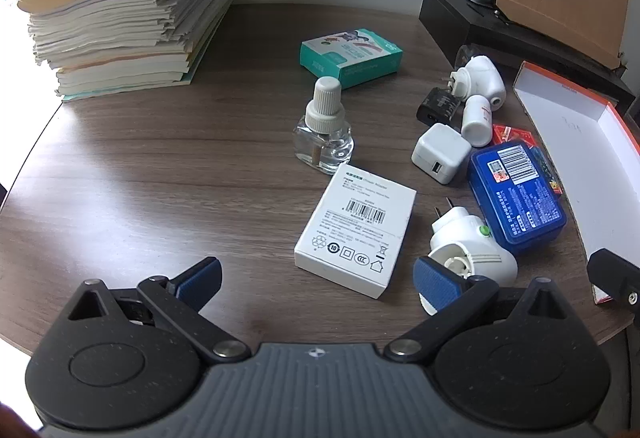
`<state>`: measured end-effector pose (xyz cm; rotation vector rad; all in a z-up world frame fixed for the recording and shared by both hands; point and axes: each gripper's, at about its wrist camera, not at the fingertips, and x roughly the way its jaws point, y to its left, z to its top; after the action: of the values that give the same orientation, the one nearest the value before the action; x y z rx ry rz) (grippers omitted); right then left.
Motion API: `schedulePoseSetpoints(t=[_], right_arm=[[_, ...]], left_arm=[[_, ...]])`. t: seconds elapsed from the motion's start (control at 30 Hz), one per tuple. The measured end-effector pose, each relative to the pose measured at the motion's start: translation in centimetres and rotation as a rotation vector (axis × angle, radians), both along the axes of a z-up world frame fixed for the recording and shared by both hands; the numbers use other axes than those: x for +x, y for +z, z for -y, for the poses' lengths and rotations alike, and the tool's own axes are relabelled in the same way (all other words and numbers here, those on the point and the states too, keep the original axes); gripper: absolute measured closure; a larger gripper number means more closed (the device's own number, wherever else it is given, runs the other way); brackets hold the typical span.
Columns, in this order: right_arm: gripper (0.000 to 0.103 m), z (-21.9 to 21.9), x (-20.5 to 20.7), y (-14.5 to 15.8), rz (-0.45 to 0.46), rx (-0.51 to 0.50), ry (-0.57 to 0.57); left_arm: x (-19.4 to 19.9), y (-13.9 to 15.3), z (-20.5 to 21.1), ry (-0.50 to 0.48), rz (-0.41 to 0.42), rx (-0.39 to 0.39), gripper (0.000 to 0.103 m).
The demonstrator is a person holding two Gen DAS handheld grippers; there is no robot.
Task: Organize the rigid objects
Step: 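Grasp the white barcode adapter box with the left tool while the right tool approaches a white plug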
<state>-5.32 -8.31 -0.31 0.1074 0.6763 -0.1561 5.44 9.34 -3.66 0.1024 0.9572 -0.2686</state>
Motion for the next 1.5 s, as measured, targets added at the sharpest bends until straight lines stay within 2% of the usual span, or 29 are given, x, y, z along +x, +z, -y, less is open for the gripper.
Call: schedulePoseSetpoints(t=[0.27, 0.7, 0.93, 1.03, 1.13, 1.2, 1.23, 1.3, 1.33, 1.5], right_arm=[[0.001, -0.1, 0.0, -0.1, 0.004, -0.069, 0.002], [0.001, 0.0, 0.3, -0.5, -0.010, -0.006, 0.008], [0.001, -0.3, 0.8, -1.5, -0.045, 0.036, 0.066], [0.001, -0.7, 1.1, -1.9, -0.059, 0.054, 0.110], [0.001, -1.2, 1.6, -2.5, -0.084, 0.080, 0.171], [0.001, -1.5, 2.1, -3.0, -0.107, 0.100, 0.205], [0.001, -1.7, 2.4, -3.3, -0.106, 0.107, 0.218], [0.001, -2.0, 3.1, -3.8, -0.121, 0.119, 0.233], [0.001, -2.1, 3.5, -4.1, -0.129, 0.129, 0.239], [0.001, -3.0, 5.6, -5.3, -0.157, 0.158, 0.248]], left_arm=[[0.1, -0.4, 0.0, -0.007, -0.005, 0.004, 0.000], [1.3, -1.4, 0.4, -0.036, -0.011, 0.023, 0.000], [3.1, -2.4, 0.9, -0.083, 0.002, 0.046, 0.000], [4.0, -2.9, 0.5, -0.103, -0.014, 0.001, 0.001], [4.2, -3.0, 0.4, -0.138, 0.005, -0.013, 0.004], [4.1, -2.8, 0.4, -0.164, 0.025, -0.023, 0.020], [4.0, -2.7, 0.4, -0.173, 0.034, -0.027, 0.024], [3.7, -2.6, 0.4, -0.187, 0.051, -0.021, 0.043], [3.6, -2.6, 0.3, -0.190, 0.065, -0.006, 0.043], [2.8, -2.3, -1.7, -0.122, 0.077, -0.031, 0.043]])
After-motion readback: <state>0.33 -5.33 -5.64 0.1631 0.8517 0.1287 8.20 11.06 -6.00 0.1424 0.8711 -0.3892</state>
